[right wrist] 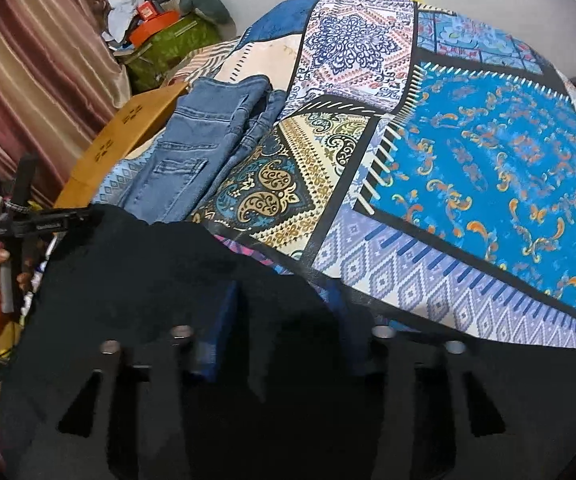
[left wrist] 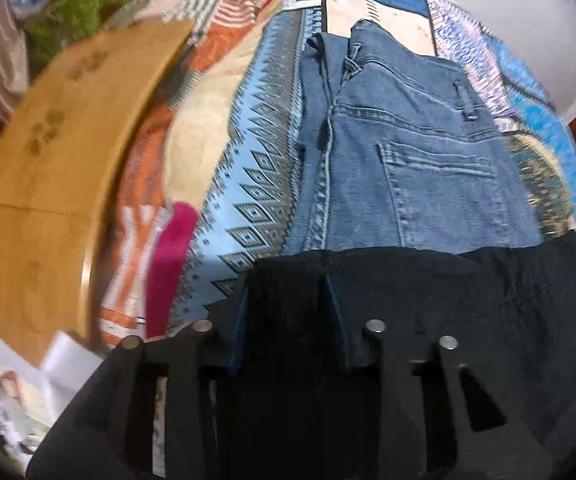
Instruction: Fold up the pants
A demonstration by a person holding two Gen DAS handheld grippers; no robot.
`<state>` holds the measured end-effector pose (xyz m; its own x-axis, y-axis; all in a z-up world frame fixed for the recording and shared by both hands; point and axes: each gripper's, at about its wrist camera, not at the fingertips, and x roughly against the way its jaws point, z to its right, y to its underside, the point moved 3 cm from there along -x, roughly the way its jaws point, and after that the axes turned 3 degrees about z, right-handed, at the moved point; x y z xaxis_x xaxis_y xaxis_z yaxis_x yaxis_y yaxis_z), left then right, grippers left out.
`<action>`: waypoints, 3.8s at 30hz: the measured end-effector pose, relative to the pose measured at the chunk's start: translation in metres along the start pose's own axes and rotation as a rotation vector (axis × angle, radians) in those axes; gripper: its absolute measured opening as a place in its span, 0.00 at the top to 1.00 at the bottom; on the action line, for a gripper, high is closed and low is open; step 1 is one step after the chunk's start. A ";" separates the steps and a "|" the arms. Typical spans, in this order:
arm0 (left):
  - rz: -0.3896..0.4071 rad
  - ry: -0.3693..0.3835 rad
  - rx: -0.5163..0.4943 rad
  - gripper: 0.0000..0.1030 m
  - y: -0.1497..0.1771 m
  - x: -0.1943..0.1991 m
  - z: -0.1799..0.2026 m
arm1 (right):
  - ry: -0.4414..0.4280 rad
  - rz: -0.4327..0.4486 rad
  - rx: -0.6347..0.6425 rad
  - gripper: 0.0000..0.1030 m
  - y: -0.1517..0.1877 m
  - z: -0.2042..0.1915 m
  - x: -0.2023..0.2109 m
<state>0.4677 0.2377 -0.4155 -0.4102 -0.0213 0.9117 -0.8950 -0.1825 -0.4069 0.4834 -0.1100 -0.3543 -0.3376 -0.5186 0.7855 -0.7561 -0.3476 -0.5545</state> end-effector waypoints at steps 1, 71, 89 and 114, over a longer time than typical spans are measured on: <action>0.017 -0.045 -0.032 0.73 0.000 0.003 0.007 | 0.003 0.001 0.010 0.77 0.000 -0.002 0.000; 0.182 -0.047 -0.096 0.89 0.295 0.210 -0.009 | 0.101 0.231 -0.029 0.95 0.230 -0.149 0.172; 0.245 -0.026 -0.074 0.49 0.267 0.266 -0.011 | 0.211 0.286 -0.022 0.62 0.204 -0.121 0.224; 0.222 -0.019 -0.196 0.26 0.105 0.166 0.085 | 0.143 0.034 -0.094 0.52 0.063 -0.036 0.066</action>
<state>0.3199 0.1315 -0.3018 -0.5981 -0.0581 0.7993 -0.8012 0.0221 -0.5980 0.3932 -0.1376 -0.3275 -0.4351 -0.4105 0.8014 -0.7895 -0.2540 -0.5588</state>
